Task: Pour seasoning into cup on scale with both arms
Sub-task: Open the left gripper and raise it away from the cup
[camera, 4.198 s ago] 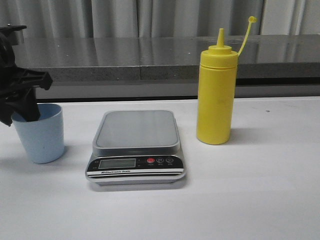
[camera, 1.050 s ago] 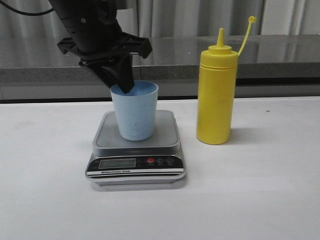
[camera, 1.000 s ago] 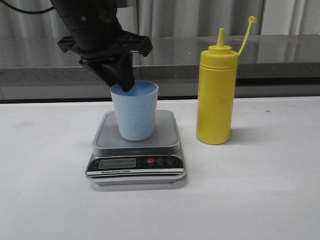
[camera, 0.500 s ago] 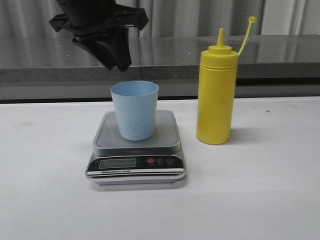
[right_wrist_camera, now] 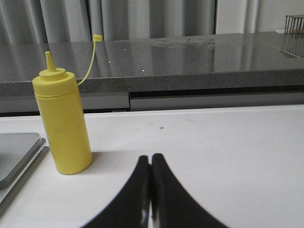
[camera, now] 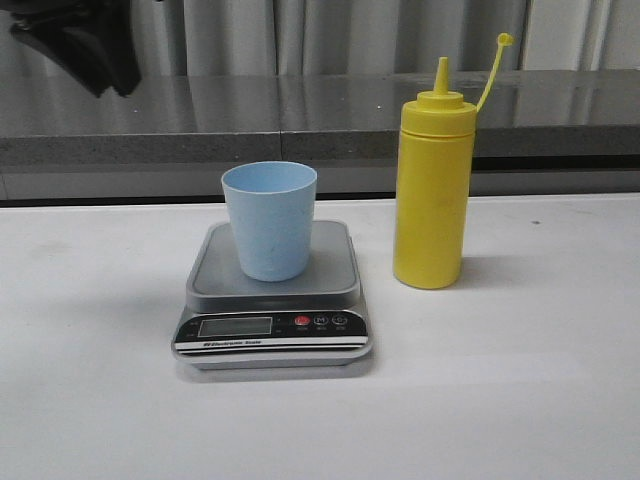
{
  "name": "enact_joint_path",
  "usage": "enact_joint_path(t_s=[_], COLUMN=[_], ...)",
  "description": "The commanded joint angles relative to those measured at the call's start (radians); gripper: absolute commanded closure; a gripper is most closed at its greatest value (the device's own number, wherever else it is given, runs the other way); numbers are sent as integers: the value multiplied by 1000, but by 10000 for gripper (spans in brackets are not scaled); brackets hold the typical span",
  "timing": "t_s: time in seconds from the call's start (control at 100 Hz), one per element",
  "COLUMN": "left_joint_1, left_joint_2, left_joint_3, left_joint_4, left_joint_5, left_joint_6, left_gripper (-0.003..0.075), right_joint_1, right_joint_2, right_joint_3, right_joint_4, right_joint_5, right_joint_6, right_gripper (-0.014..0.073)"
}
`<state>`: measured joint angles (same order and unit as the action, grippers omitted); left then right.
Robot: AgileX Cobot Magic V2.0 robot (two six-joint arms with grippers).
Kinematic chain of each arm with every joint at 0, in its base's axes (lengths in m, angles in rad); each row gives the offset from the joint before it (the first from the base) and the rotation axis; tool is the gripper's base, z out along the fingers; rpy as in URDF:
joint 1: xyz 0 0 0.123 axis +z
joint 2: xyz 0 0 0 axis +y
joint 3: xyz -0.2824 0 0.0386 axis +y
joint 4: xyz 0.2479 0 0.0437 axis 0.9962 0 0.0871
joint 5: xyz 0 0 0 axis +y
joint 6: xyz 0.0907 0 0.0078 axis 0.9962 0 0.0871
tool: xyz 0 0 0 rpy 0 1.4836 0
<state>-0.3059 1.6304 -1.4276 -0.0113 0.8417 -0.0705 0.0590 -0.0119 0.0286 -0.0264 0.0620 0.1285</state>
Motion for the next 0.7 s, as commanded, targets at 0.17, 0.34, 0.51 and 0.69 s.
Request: enact_joint_path(t_s=[0.17, 0.34, 0.51, 0.69], left_joint_1=[85, 126, 142, 142], left_joint_2=[-187, -302, -410, -531], left_joint_3=[150, 272, 377, 486], left_joint_4=[22, 22, 24, 24], left_joint_5=[-99, -157, -179, -213], left_joint_6=[-46, -49, -49, -61], left_gripper=[660, 739, 740, 740], right_joint_1=[-5, -5, -5, -5], right_joint_2=[-22, -22, -22, -22], right_joint_3=[-16, -16, -16, -16], right_joint_4=[-2, -2, -2, -2], right_joint_5=[-83, -83, -83, -83], right_joint_6=[-2, -2, -2, -2], right_gripper=[663, 663, 663, 663])
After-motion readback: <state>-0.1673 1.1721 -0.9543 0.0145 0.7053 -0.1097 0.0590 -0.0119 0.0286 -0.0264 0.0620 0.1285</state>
